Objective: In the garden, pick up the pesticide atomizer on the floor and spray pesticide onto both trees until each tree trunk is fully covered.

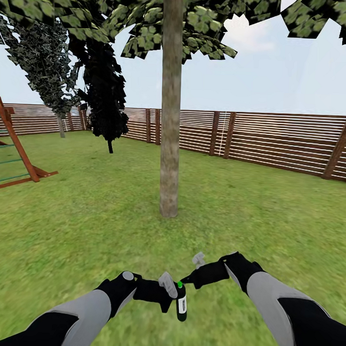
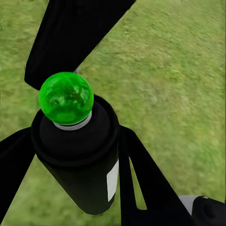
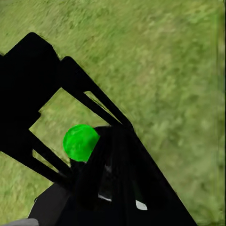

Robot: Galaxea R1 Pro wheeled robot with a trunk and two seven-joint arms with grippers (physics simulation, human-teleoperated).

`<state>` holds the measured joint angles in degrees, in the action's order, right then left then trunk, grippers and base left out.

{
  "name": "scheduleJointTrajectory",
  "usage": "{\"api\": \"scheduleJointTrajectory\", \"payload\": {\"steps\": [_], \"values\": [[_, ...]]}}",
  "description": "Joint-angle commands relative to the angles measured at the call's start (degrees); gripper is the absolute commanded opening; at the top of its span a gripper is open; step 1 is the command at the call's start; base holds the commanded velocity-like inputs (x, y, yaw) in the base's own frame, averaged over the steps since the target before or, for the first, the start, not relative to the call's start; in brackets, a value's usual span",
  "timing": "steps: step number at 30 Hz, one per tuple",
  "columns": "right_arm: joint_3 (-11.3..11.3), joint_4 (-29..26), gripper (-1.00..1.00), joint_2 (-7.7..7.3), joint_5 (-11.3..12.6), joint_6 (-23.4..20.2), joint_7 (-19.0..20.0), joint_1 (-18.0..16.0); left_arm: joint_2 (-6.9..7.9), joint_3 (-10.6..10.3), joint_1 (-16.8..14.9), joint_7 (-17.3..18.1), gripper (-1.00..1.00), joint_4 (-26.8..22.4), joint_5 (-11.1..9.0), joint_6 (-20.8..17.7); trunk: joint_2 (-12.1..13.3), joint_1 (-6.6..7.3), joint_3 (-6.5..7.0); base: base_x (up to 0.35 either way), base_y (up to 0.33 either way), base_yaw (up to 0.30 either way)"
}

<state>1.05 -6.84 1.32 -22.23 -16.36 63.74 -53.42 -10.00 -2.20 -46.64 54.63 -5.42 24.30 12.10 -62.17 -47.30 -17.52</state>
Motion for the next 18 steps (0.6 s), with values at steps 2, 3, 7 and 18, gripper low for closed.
{"api": "scheduleJointTrajectory", "payload": {"steps": [2, 3, 7, 18], "values": [[0.3, -0.3, -1.0, -0.39, 0.2, -0.6, -3.8, 0.0, 0.0, -0.2, 0.0, 0.0, -1.0, -0.1, 0.0, 0.3, 0.0, 0.0, -0.07, 0.0, 0.0, 0.0], [0.4, -0.6, -1.0, -0.6, 0.3, -0.7, -6.1, -0.1, 0.0, -0.2, 0.0, 0.0, -1.0, -0.1, 0.0, 0.3, 0.0, 0.0, -0.07, 0.0, 0.0, 0.0], [0.6, -4.1, -1.0, -1.96, 1.2, -0.8, -17.9, -0.1, 0.0, -0.2, 0.0, 0.0, -1.0, -0.1, 0.0, 0.2, 0.0, 0.0, -0.07, 0.0, 0.0, 0.0], [0.6, -1.4, 1.0, -2.96, 5.8, 7.2, -56.9, 1.2, 0.0, 1.1, 0.0, -5.1, -1.0, -0.1, -0.5, 0.3, 0.0, 0.0, -0.07, 0.0, 0.0, 0.0]]}}
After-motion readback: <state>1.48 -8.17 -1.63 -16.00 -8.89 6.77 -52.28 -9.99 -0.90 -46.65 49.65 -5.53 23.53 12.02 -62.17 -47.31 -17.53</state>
